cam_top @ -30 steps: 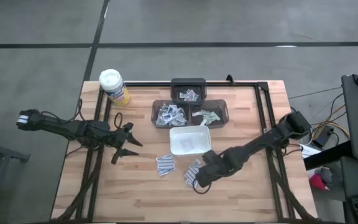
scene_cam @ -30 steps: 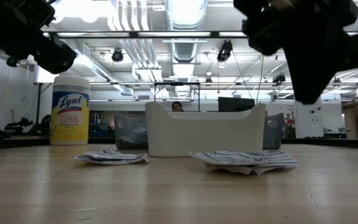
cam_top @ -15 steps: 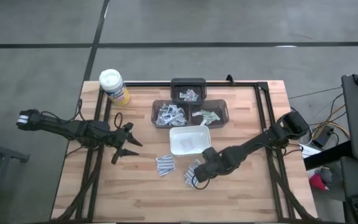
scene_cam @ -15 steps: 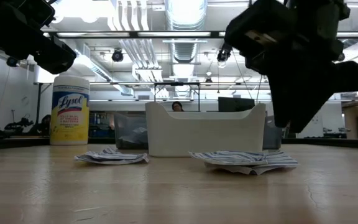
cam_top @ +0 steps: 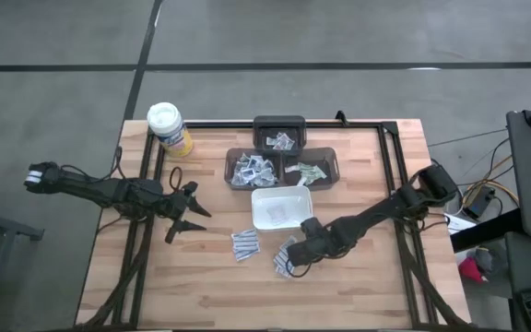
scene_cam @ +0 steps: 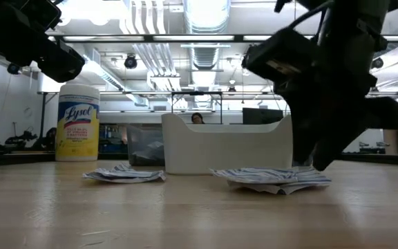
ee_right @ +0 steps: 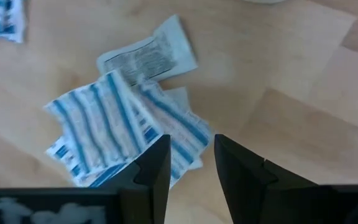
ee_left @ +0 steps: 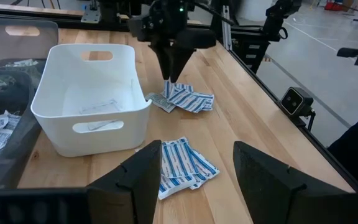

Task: Pick & Place First Aid Supplies
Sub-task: Put the blue bandage into the white bin

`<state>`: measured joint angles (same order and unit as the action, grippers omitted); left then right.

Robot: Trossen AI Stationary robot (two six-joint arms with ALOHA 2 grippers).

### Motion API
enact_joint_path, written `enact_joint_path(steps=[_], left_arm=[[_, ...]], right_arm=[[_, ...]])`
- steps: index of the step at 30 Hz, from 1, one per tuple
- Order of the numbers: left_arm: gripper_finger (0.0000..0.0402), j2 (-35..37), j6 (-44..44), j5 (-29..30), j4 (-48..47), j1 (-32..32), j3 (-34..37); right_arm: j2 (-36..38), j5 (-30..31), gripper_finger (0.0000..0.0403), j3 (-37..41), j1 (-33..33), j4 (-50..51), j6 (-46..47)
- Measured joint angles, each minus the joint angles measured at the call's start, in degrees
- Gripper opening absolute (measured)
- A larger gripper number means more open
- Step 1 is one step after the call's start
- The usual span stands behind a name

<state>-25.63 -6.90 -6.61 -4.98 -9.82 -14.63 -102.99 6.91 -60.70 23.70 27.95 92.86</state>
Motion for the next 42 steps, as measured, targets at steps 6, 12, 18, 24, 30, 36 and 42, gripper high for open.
enact_joint_path(steps=[6, 12, 18, 24, 30, 36, 42], left_arm=[[0.0197, 0.0, -0.4, 0.0, 0.0, 0.0, 0.0], [0.0197, 0.0, -0.5, 0.0, 0.0, 0.0, 0.0], [0.0197, 0.0, -0.5, 0.0, 0.0, 0.0, 0.0], [0.0197, 0.0, -0.5, 0.0, 0.0, 0.0, 0.0], [0.0197, 0.0, -0.5, 0.0, 0.0, 0.0, 0.0], [0.0197, 0.0, -0.4, 0.0, -0.1, 0.0, 0.0], [0.0197, 0.0, -0.4, 0.0, -0.2, 0.0, 0.0]], right_arm=[[-0.2, 0.8, 0.0123, 1.6, -0.4, -0.3, 0.4], [-0.2, 0.7, 0.0118, 1.9, -0.4, -0.6, 0.6], [-0.2, 0.8, 0.0116, 1.9, -0.4, -1.8, 0.2], [-0.2, 0.7, 0.0102, 3.0, -0.4, -2.8, 0.2], [-0.2, 0.7, 0.0072, 3.5, -0.4, -4.7, 0.1], [-0.2, 1.0, 0.0042, 3.5, -0.4, -4.8, -0.1], [-0.2, 1.2, 0.0011, 3.5, -0.4, -4.8, -0.5]])
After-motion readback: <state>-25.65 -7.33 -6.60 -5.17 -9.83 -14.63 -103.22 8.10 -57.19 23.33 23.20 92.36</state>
